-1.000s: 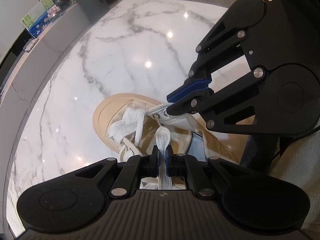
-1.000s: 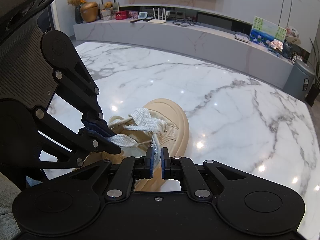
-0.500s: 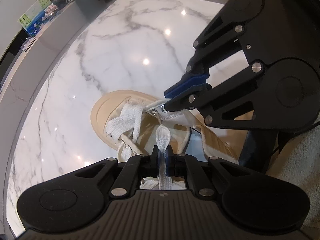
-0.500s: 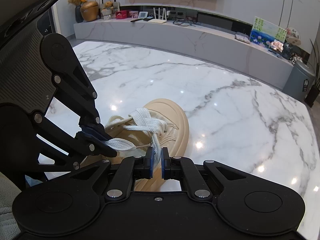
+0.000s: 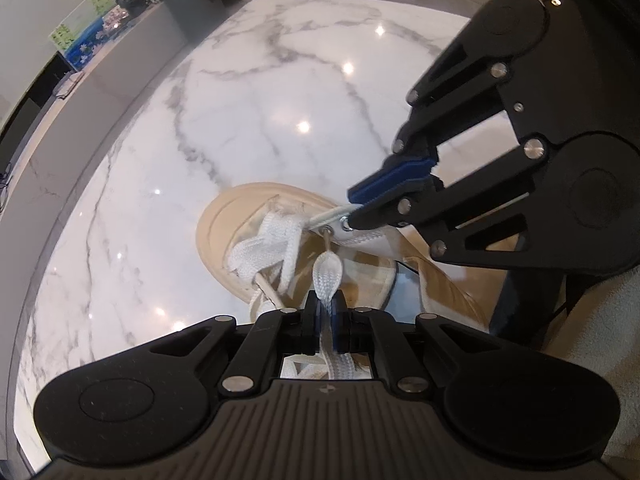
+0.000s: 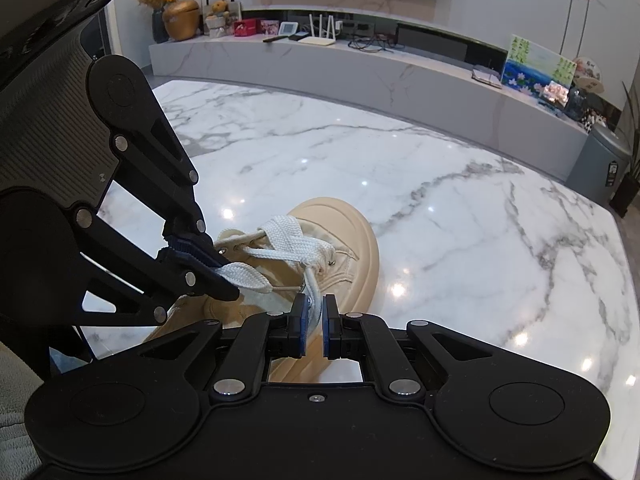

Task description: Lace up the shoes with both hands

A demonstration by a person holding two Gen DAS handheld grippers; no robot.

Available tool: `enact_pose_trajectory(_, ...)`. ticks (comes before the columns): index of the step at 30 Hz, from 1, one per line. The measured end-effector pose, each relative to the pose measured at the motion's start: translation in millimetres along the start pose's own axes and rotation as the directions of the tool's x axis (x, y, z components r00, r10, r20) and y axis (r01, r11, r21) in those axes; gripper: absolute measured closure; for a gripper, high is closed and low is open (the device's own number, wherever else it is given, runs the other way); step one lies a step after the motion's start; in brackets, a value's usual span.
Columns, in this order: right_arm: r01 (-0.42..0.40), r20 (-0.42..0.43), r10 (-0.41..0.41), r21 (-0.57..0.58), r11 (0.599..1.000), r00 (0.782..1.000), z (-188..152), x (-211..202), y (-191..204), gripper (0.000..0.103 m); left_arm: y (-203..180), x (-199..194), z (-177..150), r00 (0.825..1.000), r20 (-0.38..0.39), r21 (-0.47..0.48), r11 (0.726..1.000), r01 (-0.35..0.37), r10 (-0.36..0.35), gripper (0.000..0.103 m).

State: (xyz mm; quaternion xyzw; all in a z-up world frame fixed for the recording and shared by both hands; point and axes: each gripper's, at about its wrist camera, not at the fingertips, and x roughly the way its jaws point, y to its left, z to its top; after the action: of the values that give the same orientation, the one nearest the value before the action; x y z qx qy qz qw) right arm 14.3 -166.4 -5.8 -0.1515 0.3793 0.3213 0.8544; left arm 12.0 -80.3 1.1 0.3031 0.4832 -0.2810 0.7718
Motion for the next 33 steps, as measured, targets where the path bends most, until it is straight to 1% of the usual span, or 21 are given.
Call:
enact_pose_trajectory(7, -0.001, -0.003, 0.001, 0.001, 1.0, 1.0, 0.1, 0.8, 0.5, 0.099, 0.5, -1.3, 0.0, 1.0, 0.002, 0.008, 1.0, 0.005, -0.005, 0.098)
enact_pose_trajectory(14, -0.001, -0.004, 0.001, 0.001, 1.0, 1.0, 0.0, 0.8, 0.5, 0.099, -1.0, 1.8, -1.7, 1.0, -0.014, 0.02, 1.0, 0.017, -0.016, 0.098)
enact_pose_trajectory(19, -0.001, -0.005, 0.001, 0.001, 1.0, 1.0, 0.2, 0.8, 1.2, 0.099, 0.5, 2.0, -2.8, 1.0, -0.016, 0.008, 1.0, 0.021, -0.021, 0.098)
enact_pose_trajectory(33, 0.0, -0.004, 0.0, -0.001, 1.0, 1.0, 1.4, -0.8, 1.1, 0.099, 0.1, 7.1, 5.0, 1.0, -0.017, 0.027, 1.0, 0.003, -0.002, 0.098)
